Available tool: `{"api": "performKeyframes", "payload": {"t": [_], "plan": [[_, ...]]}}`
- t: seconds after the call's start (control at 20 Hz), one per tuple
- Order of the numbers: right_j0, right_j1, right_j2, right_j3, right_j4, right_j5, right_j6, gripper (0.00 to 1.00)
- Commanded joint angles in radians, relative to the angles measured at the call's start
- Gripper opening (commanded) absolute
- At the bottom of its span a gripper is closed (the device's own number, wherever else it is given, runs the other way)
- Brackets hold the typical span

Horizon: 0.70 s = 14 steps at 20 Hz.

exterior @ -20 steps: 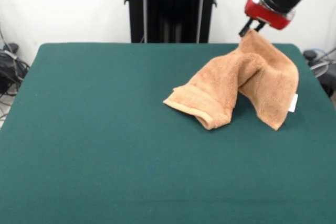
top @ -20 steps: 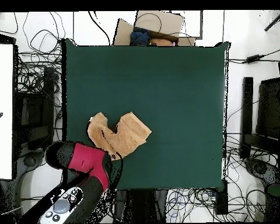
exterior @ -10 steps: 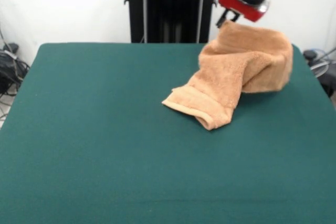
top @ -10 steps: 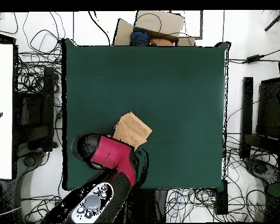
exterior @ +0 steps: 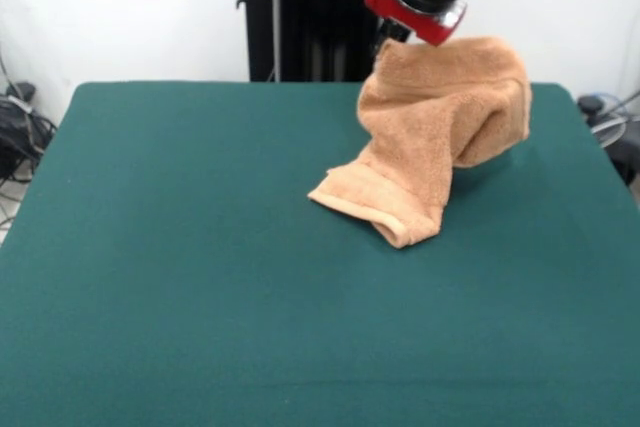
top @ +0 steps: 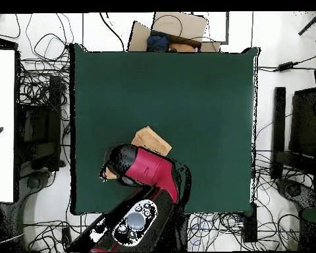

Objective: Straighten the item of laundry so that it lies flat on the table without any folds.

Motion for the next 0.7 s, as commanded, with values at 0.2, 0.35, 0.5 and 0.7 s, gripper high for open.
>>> {"api": "performKeyframes", "payload": {"t": [0.2,0.35,0.5,0.7], "plan": [[-0.017,-0.025,0.156,-0.029,-0.056,0.093,0.083,0.0],[-0.032,-0.032,0.162,-0.008,-0.06,0.07,0.066,0.0],[-0.054,-0.038,0.177,0.013,-0.068,0.041,0.045,0.0],[-0.118,-0.044,0.238,0.055,-0.062,-0.065,-0.016,0.0]]}}
